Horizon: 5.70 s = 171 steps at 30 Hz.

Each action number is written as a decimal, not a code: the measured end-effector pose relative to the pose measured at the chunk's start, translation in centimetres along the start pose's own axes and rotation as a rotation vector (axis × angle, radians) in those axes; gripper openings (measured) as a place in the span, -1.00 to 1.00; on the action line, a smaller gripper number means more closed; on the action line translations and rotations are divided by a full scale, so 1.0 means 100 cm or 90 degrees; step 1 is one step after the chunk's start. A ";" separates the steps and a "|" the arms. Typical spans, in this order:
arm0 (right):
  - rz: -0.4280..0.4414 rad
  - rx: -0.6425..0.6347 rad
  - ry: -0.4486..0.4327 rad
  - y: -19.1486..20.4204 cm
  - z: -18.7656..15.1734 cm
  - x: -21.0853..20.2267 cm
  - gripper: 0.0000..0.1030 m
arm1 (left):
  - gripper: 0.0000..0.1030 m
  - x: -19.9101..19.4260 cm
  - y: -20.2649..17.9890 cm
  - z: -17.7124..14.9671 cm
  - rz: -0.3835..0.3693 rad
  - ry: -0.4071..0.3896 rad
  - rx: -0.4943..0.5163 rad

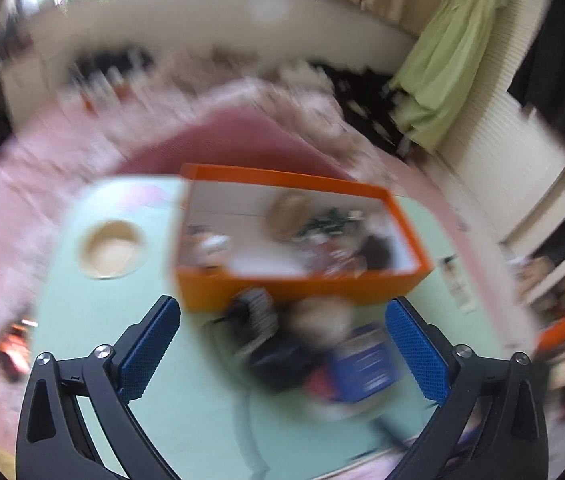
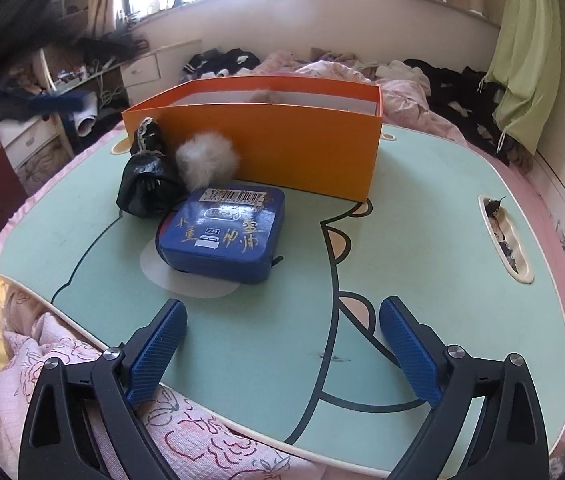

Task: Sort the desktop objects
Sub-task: 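Reach into the box and grasp the brown carton with the left gripper, then lift the brown carton out and stand it on the table with the left gripper, then grasp the white figurine keychain in the box with the right gripper, then lift the figurine out and place it beside the blue tin with the right gripper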

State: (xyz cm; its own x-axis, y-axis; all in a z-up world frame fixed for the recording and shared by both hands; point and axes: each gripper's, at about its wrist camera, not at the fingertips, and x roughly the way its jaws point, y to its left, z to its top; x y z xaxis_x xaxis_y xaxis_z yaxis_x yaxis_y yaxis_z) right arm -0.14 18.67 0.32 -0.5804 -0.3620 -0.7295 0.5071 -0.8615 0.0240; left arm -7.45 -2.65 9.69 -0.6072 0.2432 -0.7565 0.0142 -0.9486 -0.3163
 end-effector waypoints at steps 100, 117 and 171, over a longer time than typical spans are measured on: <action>0.056 0.046 -0.055 -0.001 0.055 -0.027 0.73 | 0.99 0.036 -0.004 -0.134 0.139 -0.134 0.162; 0.140 0.084 0.232 0.078 0.216 0.151 0.12 | 0.99 0.035 -0.002 -0.137 0.123 -0.146 0.170; 0.085 0.066 -0.024 -0.013 0.018 -0.030 0.44 | 0.99 0.036 -0.003 -0.134 0.118 -0.150 0.174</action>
State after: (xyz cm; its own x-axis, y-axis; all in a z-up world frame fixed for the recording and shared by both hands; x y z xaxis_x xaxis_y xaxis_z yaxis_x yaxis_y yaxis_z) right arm -0.17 20.21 3.65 -0.5371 -0.4874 -0.6885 0.5140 -0.8362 0.1910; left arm 1.02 1.20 -0.66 -0.7801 0.0397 -0.6244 -0.0513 -0.9987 0.0007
